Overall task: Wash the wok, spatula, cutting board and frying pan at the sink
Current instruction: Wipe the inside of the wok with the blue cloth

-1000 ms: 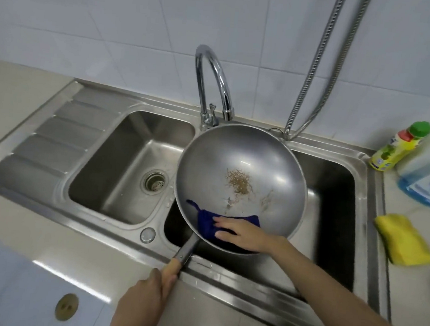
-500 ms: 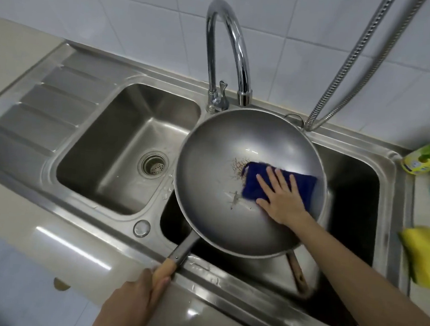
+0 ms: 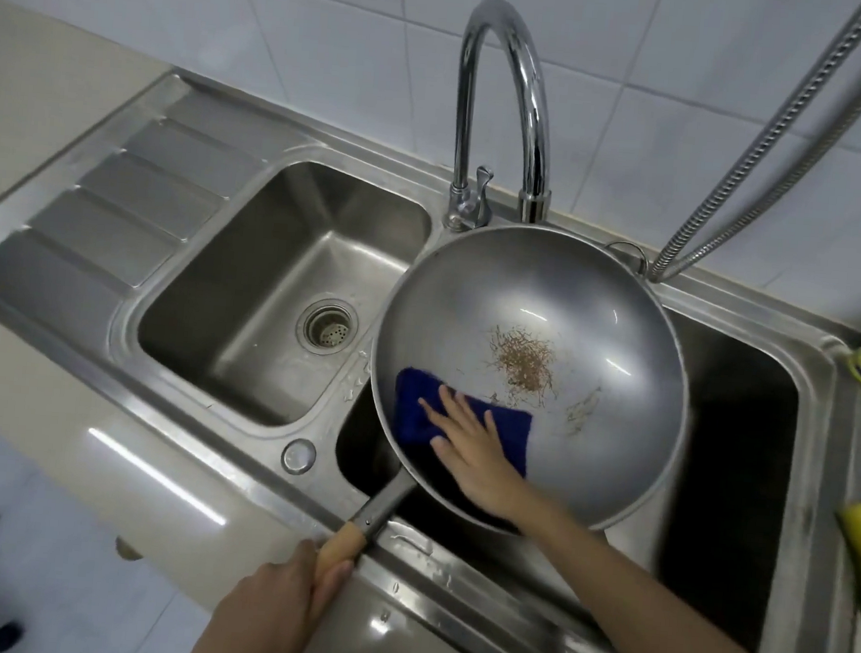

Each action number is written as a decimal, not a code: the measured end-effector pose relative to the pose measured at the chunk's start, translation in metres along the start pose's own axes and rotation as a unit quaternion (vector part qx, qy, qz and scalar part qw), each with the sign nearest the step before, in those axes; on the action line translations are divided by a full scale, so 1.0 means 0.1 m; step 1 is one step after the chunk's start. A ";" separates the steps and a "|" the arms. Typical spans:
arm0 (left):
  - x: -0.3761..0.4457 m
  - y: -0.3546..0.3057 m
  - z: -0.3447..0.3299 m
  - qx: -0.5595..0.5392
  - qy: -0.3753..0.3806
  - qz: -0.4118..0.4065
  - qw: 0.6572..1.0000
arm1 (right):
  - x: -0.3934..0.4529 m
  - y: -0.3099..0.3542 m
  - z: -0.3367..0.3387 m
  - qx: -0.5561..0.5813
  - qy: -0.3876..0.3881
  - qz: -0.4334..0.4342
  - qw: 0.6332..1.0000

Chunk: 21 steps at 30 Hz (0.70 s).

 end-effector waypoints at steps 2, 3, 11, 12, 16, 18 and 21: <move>0.01 0.00 0.00 -0.002 0.005 -0.005 1.000 | -0.12 0.12 -0.08 0.058 0.028 0.024 0.998; 0.01 0.00 0.00 -0.008 0.010 -0.009 1.000 | -0.15 0.13 -0.05 0.058 0.038 0.031 0.997; 0.08 0.08 -0.02 -0.019 0.007 0.009 1.000 | 0.21 -0.59 0.67 -0.356 -0.126 0.014 0.926; 0.08 0.08 -0.03 -0.015 0.004 0.005 1.000 | 0.28 -0.74 0.98 -0.384 -0.171 -0.029 0.907; 0.06 0.04 0.00 -0.006 -0.006 -0.007 1.000 | 0.47 -0.89 1.82 -0.466 -0.243 -0.098 0.845; 0.03 0.01 0.03 -0.003 -0.018 -0.016 1.000 | 0.55 -0.80 1.77 -0.480 -0.237 -0.105 0.838; 0.01 -0.04 0.07 0.006 -0.031 -0.030 0.999 | 0.59 -0.62 1.37 -0.428 -0.219 -0.083 0.873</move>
Point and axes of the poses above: each hand's wrist, its own x-axis towards the middle knuckle, its own z-axis out of the back of the hand, y = z × x, the point moved 10 cm from there along x, towards the middle knuckle, and after that the axes turned 5 degrees about -z, right-handed, at the moved point
